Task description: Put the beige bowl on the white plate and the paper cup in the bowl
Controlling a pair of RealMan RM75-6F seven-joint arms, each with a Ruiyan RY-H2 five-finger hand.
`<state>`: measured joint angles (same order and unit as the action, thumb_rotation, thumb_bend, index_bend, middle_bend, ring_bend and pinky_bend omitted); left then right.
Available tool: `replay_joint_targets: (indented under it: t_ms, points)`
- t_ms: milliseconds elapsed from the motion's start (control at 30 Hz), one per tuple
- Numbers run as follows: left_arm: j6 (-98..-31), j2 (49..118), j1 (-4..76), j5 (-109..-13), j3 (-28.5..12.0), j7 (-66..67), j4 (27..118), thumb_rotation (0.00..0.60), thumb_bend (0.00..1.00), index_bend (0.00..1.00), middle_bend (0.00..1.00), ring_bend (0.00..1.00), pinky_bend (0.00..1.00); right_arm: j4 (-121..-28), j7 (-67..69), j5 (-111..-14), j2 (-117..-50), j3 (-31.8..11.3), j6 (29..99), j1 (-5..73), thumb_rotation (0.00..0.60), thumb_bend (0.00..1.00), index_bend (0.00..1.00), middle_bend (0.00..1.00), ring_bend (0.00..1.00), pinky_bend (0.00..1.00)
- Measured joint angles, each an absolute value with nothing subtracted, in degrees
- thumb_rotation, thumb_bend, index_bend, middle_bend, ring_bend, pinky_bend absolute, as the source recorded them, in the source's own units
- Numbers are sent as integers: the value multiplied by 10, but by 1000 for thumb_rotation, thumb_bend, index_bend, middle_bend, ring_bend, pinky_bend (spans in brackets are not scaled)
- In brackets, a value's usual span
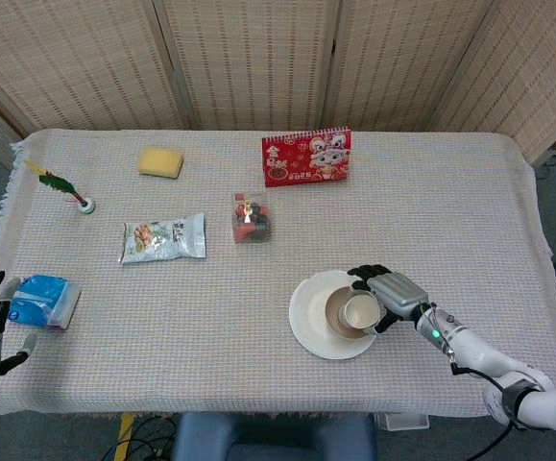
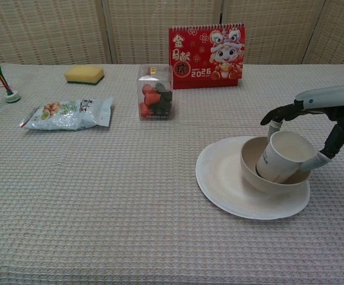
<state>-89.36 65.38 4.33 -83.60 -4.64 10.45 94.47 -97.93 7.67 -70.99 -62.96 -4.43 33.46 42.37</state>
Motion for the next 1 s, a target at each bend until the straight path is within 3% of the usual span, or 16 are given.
replay_joint_targets:
  t_ms: [233, 433, 533, 767, 1000]
  points:
    - [-896, 651, 41, -837, -47, 100, 946, 600, 342, 0, 0, 0, 259, -978, 37, -659, -639, -42, 333, 438, 600, 252, 411, 54, 0, 0]
    - [-898, 651, 41, -840, -48, 97, 945, 600, 342, 0, 0, 0, 259, -977, 25, -635, -644, -40, 320, 453, 600, 158, 113, 2, 0, 0]
    - [-898, 650, 40, -840, -48, 95, 944, 600, 342, 0, 0, 0, 258, -981, 24, -631, -643, -42, 320, 456, 600, 143, 37, 0, 0, 0]
    - [-895, 651, 41, -838, -49, 93, 941, 600, 342, 0, 0, 0, 259, -1014, 34, -639, -607, -50, 335, 450, 600, 123, 2, 0, 0, 0]
    - [-894, 655, 42, -840, -48, 102, 941, 600, 342, 0, 0, 0, 259, -1069, 84, -694, -523, -61, 380, 411, 600, 108, 2, 0, 0, 0]
